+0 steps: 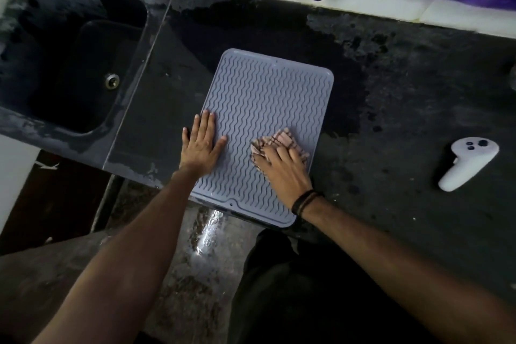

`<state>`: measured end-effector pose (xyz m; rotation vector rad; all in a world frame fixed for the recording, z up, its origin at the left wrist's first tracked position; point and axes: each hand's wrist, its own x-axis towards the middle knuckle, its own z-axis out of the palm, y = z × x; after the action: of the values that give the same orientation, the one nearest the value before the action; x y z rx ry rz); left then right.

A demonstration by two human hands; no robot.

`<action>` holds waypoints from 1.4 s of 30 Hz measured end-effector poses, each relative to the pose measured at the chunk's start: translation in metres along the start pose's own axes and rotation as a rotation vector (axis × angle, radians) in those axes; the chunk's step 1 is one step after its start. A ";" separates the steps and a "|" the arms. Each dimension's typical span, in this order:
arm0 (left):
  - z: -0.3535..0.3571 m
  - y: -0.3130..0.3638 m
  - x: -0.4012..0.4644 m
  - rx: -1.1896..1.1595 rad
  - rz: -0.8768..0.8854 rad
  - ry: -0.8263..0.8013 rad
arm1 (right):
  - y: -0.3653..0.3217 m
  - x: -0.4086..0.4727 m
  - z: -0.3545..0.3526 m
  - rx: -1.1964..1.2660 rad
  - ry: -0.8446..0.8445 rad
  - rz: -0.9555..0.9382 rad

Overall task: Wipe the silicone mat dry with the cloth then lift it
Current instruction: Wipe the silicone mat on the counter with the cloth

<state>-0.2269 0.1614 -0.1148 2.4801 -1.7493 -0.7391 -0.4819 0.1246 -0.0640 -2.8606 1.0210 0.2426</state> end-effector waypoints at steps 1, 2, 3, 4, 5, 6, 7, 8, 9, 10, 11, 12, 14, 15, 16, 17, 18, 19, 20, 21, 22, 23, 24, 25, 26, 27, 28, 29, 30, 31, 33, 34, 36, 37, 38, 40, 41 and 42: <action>0.000 -0.001 0.000 0.000 0.005 0.010 | -0.002 -0.011 0.006 0.003 0.015 -0.028; 0.000 -0.002 0.000 0.001 0.008 0.021 | -0.002 -0.020 0.009 -0.001 0.030 -0.056; 0.000 -0.002 0.000 -0.002 0.006 0.027 | -0.002 -0.027 0.011 -0.007 0.050 -0.089; 0.001 -0.001 0.001 -0.007 0.002 0.027 | -0.001 -0.030 0.013 -0.007 0.070 -0.124; 0.002 0.000 0.002 -0.011 -0.001 0.027 | 0.000 -0.030 0.011 -0.003 0.092 -0.157; 0.002 0.001 0.002 -0.014 -0.005 0.028 | 0.002 -0.026 0.007 0.006 0.120 -0.178; 0.002 0.000 0.002 -0.018 -0.010 0.028 | 0.003 -0.017 0.001 0.017 0.147 -0.183; 0.001 -0.001 0.003 -0.025 -0.012 0.024 | 0.003 -0.004 -0.007 0.026 0.169 -0.169; 0.001 -0.002 0.004 -0.034 -0.011 0.014 | 0.003 0.012 -0.015 0.039 0.186 -0.135; 0.000 -0.003 0.005 -0.045 -0.009 0.003 | 0.003 0.033 -0.023 0.059 0.205 -0.089; 0.000 -0.004 0.006 -0.055 -0.008 -0.008 | 0.003 0.055 -0.030 0.072 0.220 -0.040; 0.000 -0.005 0.007 -0.064 -0.007 -0.019 | 0.003 0.076 -0.035 0.070 0.213 0.004; 0.000 -0.005 0.008 -0.074 -0.008 -0.027 | -0.001 0.110 -0.040 0.020 0.137 0.055; 0.001 -0.005 0.009 -0.074 -0.009 -0.027 | -0.005 0.120 -0.037 -0.002 0.095 0.058; 0.001 -0.005 0.009 -0.072 -0.011 -0.027 | -0.010 0.125 -0.032 -0.013 0.069 0.052; 0.001 -0.005 0.009 -0.071 -0.013 -0.029 | -0.015 0.124 -0.025 -0.013 0.057 0.048; 0.001 -0.004 0.009 -0.069 -0.015 -0.029 | -0.020 0.118 -0.019 0.003 0.060 0.047; 0.002 -0.004 0.009 -0.064 -0.015 -0.026 | -0.024 0.109 -0.013 0.039 0.078 0.047; 0.002 -0.004 0.009 -0.057 -0.015 -0.019 | -0.027 0.101 -0.008 0.085 0.113 0.041; 0.001 -0.004 0.009 -0.051 -0.015 -0.013 | -0.028 0.093 -0.004 0.126 0.147 0.025; 0.000 -0.003 0.008 -0.048 -0.015 -0.010 | -0.029 0.085 -0.001 0.152 0.162 0.004; -0.001 -0.002 0.008 -0.050 -0.014 -0.011 | -0.028 0.079 0.000 0.173 0.148 -0.017; -0.002 0.000 0.007 -0.056 -0.013 -0.014 | -0.026 0.074 0.001 0.194 0.108 -0.035; -0.004 0.001 0.007 -0.064 -0.011 -0.017 | -0.023 0.071 -0.001 0.219 0.056 -0.059; -0.006 0.002 0.006 -0.072 -0.010 -0.020 | -0.020 0.070 -0.005 0.256 0.006 -0.089; -0.008 0.003 0.005 -0.076 -0.009 -0.019 | -0.015 0.071 -0.009 0.311 -0.034 -0.118; -0.009 0.004 0.004 -0.076 -0.008 -0.015 | -0.010 0.075 -0.015 0.385 -0.066 -0.134; -0.009 0.005 0.003 -0.074 -0.008 -0.014 | -0.004 0.080 -0.022 0.465 -0.091 -0.130; -0.010 0.006 0.003 -0.074 -0.004 -0.012 | 0.000 0.087 -0.030 0.528 -0.103 -0.104; -0.011 0.007 0.002 -0.084 -0.003 -0.012 | 0.004 0.096 -0.038 0.576 -0.099 -0.058; -0.013 0.008 0.001 -0.117 -0.003 0.000 | 0.012 0.119 -0.055 0.663 -0.045 0.053; -0.014 0.009 0.000 -0.128 0.001 0.022 | 0.015 0.131 -0.063 0.712 -0.016 0.113; -0.020 0.006 0.001 -0.134 0.024 0.069 | 0.018 0.157 -0.081 0.819 0.044 0.227; -0.025 0.003 0.004 -0.142 0.037 0.072 | 0.019 0.170 -0.090 0.864 0.078 0.277; -0.031 0.000 0.009 -0.154 0.049 0.065 | 0.020 0.183 -0.098 0.899 0.114 0.322; -0.045 -0.006 0.022 -0.172 0.057 0.047 | 0.023 0.212 -0.111 0.956 0.152 0.409; -0.053 -0.011 0.029 -0.176 0.049 0.037 | 0.025 0.228 -0.118 0.982 0.153 0.446; -0.060 -0.015 0.038 -0.181 0.035 0.026 | 0.027 0.244 -0.123 1.002 0.146 0.477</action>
<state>-0.1808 0.1181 -0.0789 2.3255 -1.6329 -0.8191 -0.2981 -0.0649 0.0121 -1.7405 1.3305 -0.3613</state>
